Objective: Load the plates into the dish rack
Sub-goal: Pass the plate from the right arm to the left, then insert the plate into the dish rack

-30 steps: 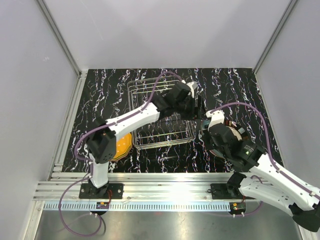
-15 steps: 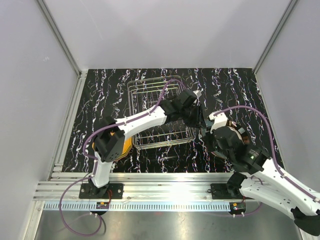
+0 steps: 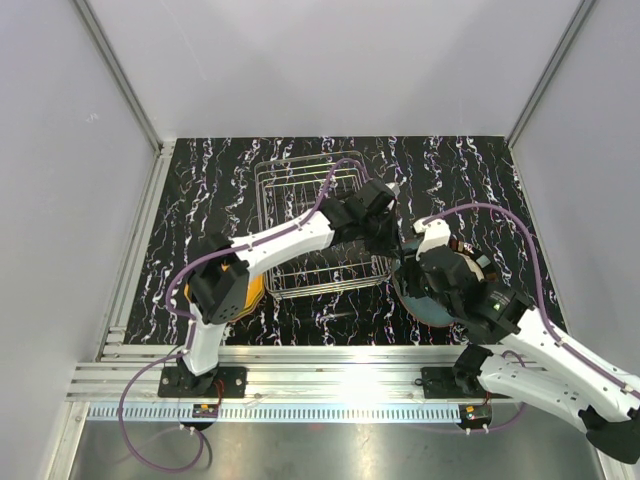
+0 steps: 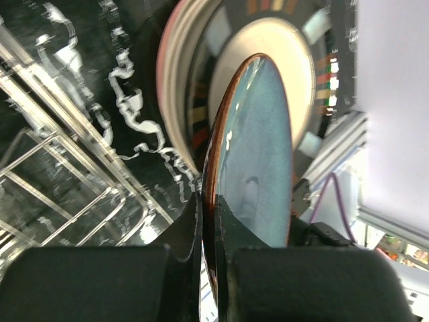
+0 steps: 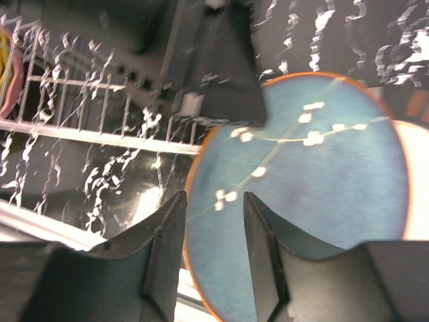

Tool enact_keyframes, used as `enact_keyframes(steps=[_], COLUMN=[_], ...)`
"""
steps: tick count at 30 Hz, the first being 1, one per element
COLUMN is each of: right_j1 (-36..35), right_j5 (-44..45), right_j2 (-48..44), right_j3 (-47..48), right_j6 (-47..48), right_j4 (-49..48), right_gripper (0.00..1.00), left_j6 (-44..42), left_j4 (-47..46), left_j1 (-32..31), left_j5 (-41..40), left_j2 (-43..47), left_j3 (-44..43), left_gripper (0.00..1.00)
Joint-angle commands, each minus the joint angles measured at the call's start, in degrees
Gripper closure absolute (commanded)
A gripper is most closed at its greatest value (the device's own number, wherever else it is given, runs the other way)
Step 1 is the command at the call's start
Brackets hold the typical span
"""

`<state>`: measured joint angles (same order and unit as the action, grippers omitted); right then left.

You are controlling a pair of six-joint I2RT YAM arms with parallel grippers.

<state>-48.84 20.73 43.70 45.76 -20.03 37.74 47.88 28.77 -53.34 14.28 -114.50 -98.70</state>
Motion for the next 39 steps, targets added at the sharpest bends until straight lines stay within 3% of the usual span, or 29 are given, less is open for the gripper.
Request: enact_keyframes(steps=[1, 14, 20, 28, 39], right_j1=[-1.08, -10.03, -13.64, -13.92, -13.92], right_j5=[6.5, 15.37, 18.72, 18.64, 19.96], right_j2=[0.42, 6.39, 5.61, 1.47, 6.31], right_j3=[3.72, 6.45, 7.24, 8.03, 9.09], right_j6=[-2.37, -6.24, -7.74, -7.66, -7.39], right_j4=[1.81, 2.78, 2.87, 0.85, -2.05], right_gripper=[0.52, 0.42, 0.36, 0.33, 0.33], left_j6=[0.38, -2.26, -7.35, -16.49, -25.81], left_j4=[-2.85, 2.33, 6.99, 14.72, 21.66], left_j1=[0.26, 3.06, 5.35, 8.34, 12.56], left_j5=[2.42, 0.84, -4.35, -18.31, -35.89], left_j2=[2.26, 3.58, 7.79, 19.74, 36.96], left_j3=[-5.89, -11.6, -12.75, -14.68, -9.68], left_gripper=[1.0, 1.0, 1.0, 1.0, 1.0])
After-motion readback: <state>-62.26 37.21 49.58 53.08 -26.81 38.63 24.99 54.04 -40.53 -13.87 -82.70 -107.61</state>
